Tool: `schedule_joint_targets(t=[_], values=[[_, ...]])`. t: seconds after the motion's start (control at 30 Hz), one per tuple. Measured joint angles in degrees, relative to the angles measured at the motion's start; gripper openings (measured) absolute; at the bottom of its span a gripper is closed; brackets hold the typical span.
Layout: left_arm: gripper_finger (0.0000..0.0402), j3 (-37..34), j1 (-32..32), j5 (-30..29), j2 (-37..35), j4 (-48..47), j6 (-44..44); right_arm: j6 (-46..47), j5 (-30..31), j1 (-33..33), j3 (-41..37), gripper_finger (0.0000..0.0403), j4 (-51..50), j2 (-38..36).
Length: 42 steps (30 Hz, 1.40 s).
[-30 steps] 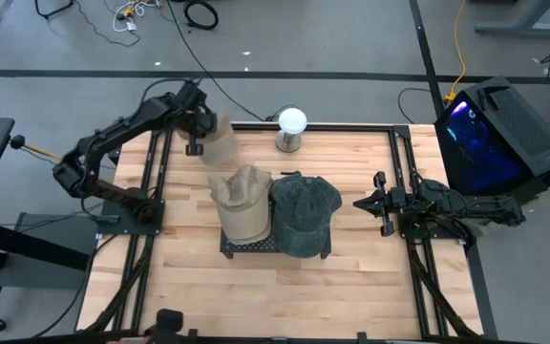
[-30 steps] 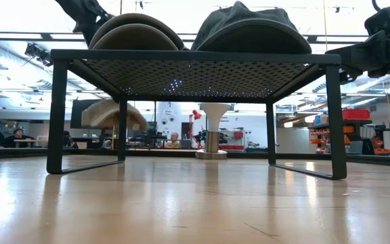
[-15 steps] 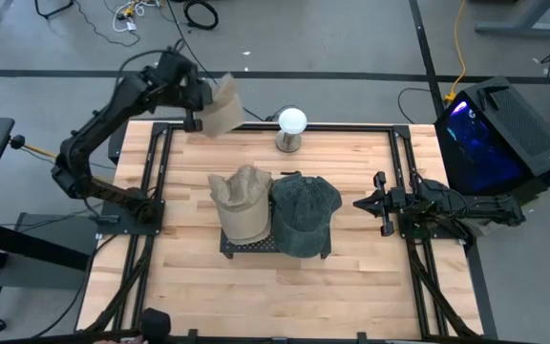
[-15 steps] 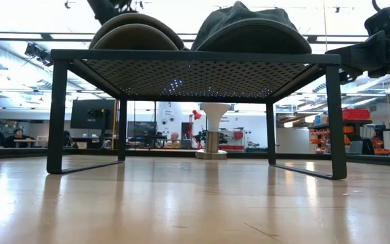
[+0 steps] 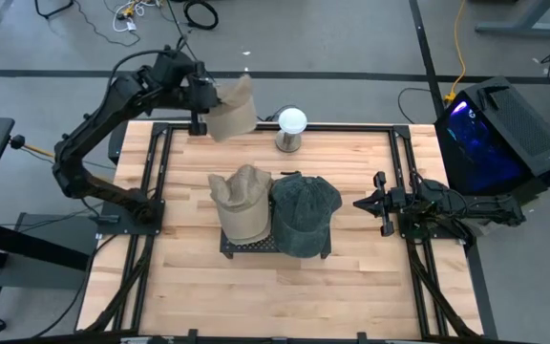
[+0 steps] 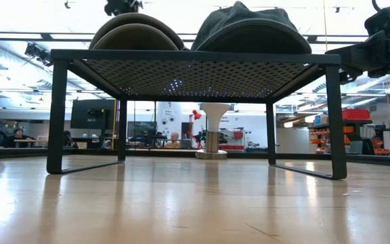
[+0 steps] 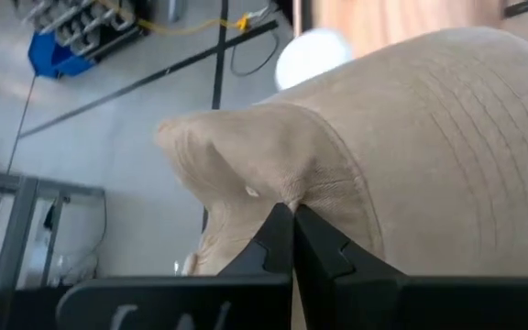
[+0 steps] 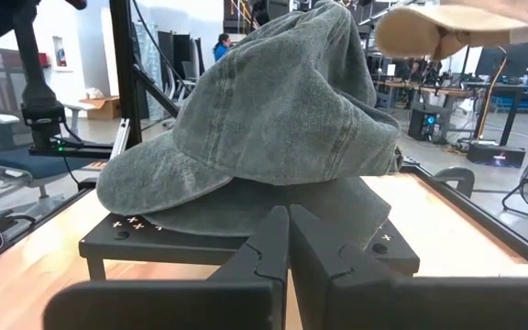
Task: Pick & Place hat
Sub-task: Stack the brown cap into the stack of brown caps on the shelf
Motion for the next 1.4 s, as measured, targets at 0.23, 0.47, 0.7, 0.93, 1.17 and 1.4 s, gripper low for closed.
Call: schedule_joint_targets(t=[0.23, 0.47, 0.7, 0.93, 1.17, 1.4], values=[[0.0001, 0.8, -7.0, -2.1, -0.5, -1.3, -1.1, 0.0, 0.0, 0.0, 0.0, 0.0015, 0.0, 0.0], [0.0001, 0.9, -13.7, -3.7, -2.5, -2.6, -4.1, 0.0, 0.0, 0.0, 0.0, 0.0015, 0.0, 0.0], [0.0001, 0.9, -21.3, -8.1, -5.1, -3.8, -8.4, 0.0, 0.0, 0.0, 0.0, 0.0015, 0.0, 0.0], [0.0001, 0.9, -29.0, -15.0, -6.7, -8.3, -10.2, 0.0, 0.0, 0.0, 0.0, 0.0015, 0.0, 0.0], [0.0001, 0.9, -35.8, -18.4, -6.6, -8.9, -10.9, 0.0, 0.0, 0.0, 0.0, 0.0015, 0.0, 0.0], [0.0001, 0.8, -41.8, -18.5, -5.1, -11.0, -17.5, 0.0, 0.0, 0.0, 0.0, 0.0015, 0.0, 0.0]])
